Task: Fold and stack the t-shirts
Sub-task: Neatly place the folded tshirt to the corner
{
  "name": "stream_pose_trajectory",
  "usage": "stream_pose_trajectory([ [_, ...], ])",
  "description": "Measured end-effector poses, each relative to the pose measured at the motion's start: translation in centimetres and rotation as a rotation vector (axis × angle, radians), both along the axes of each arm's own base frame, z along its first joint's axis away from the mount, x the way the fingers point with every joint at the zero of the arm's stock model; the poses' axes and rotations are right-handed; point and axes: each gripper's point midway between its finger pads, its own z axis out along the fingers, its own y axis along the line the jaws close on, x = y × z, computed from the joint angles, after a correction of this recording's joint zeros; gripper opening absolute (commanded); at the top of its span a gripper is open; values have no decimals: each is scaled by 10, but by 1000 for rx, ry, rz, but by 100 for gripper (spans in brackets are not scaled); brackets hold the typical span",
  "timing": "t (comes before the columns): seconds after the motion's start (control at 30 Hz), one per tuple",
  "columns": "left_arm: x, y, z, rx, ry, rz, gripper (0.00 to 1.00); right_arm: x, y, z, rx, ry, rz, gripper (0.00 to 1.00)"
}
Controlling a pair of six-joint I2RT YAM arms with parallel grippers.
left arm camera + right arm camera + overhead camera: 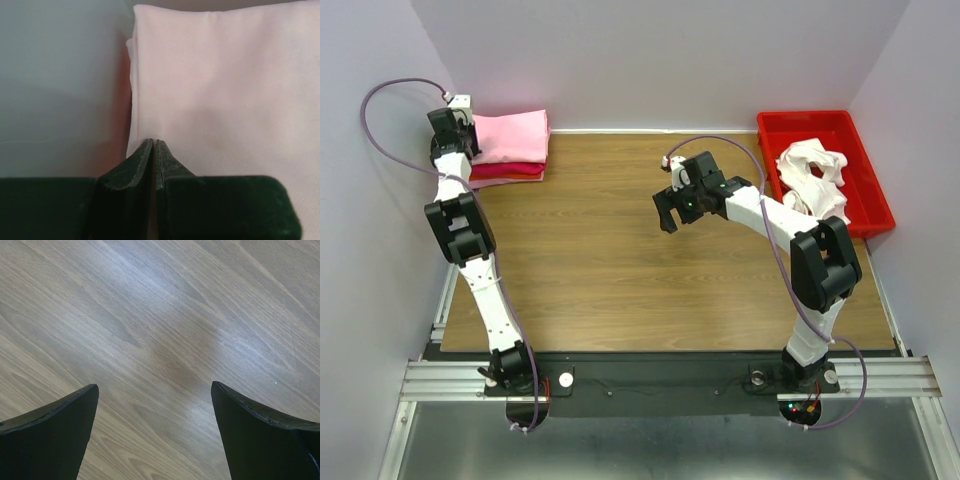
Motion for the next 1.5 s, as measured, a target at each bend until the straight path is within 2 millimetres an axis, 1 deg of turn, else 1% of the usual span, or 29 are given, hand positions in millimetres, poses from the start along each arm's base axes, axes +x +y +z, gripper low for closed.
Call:
stream_pose_trajectory([
  [0.07,0,7,2,20,-3,34,24,0,0,0,0,0,0,100],
  [0.1,0,9,2,25,-5,44,31,0,0,0,0,0,0,100],
  [0.2,-3,16,-2,40,2,76,43,0,0,0,0,0,0,100],
  [0.23,-5,18,-3,43,6,87,50,0,0,0,-1,0,0,100],
  [0.33,-13,25,-4,53,24,118,61,0,-1,0,-4,-2,-2,100],
  [0.37,-16,26,-2,56,30,123,63,0,-1,0,-6,-2,-4,100],
  [0.4,-20,27,4,60,33,132,70,1,-3,1,-10,-4,-7,100],
  [0.47,-28,27,23,67,29,142,72,1,-6,4,-18,-13,-13,100],
  [0.5,-33,25,41,71,18,147,86,1,-9,8,-22,-19,-18,100],
  [0.53,-37,24,58,77,3,149,98,1,-11,13,-21,-31,-24,100],
  [0.57,-41,22,78,84,-20,152,99,1,-13,20,-18,-45,-29,100],
  [0.67,-62,15,161,117,-128,164,99,2,-29,44,-4,-95,-59,100],
  [0.73,-83,10,223,152,-223,181,99,5,-47,64,13,-138,-100,100],
  [0.77,-97,7,254,173,-268,192,99,6,-55,72,18,-154,-120,100],
  [0.8,-109,4,278,187,-302,201,99,7,-66,79,24,-172,-144,100],
  [0.87,-133,-8,317,213,-358,206,99,9,-86,89,28,-194,-190,100],
  [0.9,-145,-14,328,222,-374,209,99,9,-95,93,27,-204,-212,100],
  [0.93,-158,-22,333,225,-369,210,99,10,-106,97,27,-212,-241,100],
  [1.0,-171,-39,329,222,-353,193,99,9,-122,101,28,-224,-281,100],
  [1.03,-175,-52,320,214,-330,173,99,7,-128,102,28,-226,-293,100],
  [1.07,-176,-74,303,200,-291,135,99,4,-136,102,30,-225,-312,100],
  [1.1,-176,-89,291,191,-269,107,99,1,-140,103,33,-223,-321,100],
  [1.17,-175,-136,247,153,-178,7,99,-8,-149,103,40,-211,-338,100],
  [1.23,-178,-188,197,111,-68,-106,99,-15,-156,101,48,-199,-353,100],
  [1.3,-185,-230,156,66,18,-201,99,-24,-160,97,55,-180,-357,100],
  [1.33,-193,-254,136,45,66,-253,99,-29,-161,94,60,-167,-357,100],
  [1.4,-209,-290,108,9,122,-330,99,-40,-160,85,73,-138,-344,100],
  [1.43,-220,-304,98,-4,147,-360,99,-47,-158,79,77,-115,-334,100],
  [1.5,-239,-328,85,-23,172,-419,99,-57,-156,69,84,-83,-321,100],
])
